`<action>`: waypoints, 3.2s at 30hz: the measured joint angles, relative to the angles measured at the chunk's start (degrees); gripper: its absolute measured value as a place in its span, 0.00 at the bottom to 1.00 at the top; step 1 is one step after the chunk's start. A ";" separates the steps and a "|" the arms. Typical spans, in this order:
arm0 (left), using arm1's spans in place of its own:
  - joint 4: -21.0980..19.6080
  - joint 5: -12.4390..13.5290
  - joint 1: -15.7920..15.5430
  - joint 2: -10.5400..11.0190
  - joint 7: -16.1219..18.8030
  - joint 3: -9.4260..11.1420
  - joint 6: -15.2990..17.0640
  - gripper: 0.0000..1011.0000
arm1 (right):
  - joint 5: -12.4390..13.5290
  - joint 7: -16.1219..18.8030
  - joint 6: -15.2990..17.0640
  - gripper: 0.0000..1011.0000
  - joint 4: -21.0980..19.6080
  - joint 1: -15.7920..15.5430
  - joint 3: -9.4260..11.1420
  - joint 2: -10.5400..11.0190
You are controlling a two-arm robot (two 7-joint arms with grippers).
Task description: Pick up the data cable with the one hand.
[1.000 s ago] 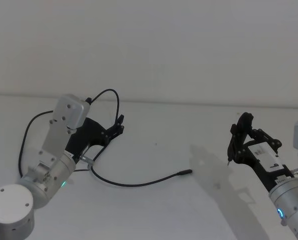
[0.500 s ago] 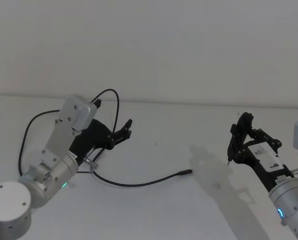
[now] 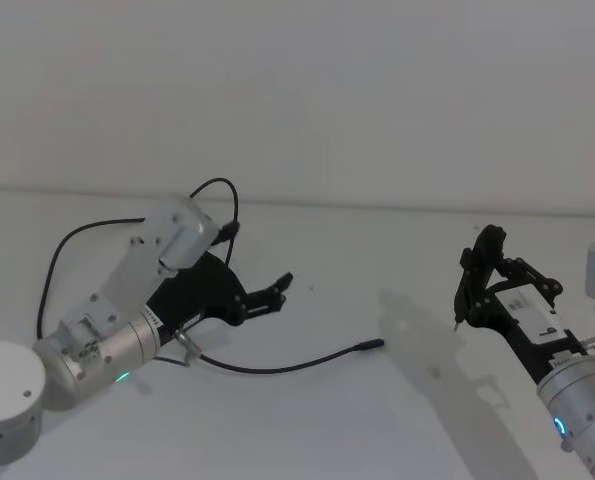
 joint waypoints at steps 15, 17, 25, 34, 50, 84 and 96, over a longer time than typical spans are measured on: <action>-0.98 -2.21 -6.00 4.26 -14.03 4.08 8.94 0.99 | -0.01 0.00 0.00 0.27 0.00 0.00 0.00 0.00; -0.50 -2.42 -7.59 4.62 -16.69 5.18 10.85 0.99 | 0.00 0.00 0.00 0.27 0.00 0.00 0.00 0.00; 2.84 -2.55 -12.90 4.38 -23.14 9.00 16.06 0.99 | 0.00 0.00 0.00 0.27 0.00 0.00 0.00 0.00; 6.38 -3.01 -16.09 2.82 -25.56 10.93 19.29 0.99 | -0.01 0.00 0.00 0.27 0.00 0.00 0.00 0.00; 12.44 -3.42 -19.49 -0.64 -26.01 13.30 22.22 0.99 | 0.00 0.00 0.00 0.27 0.00 0.00 0.00 0.00; 19.61 -3.49 -21.83 -4.15 -22.87 15.63 23.63 0.99 | 0.00 0.00 0.00 0.27 0.00 0.00 0.00 0.00; 20.42 -3.49 -22.20 -4.29 -22.57 16.10 23.34 0.99 | 0.00 0.00 0.00 0.27 0.00 0.00 0.00 0.00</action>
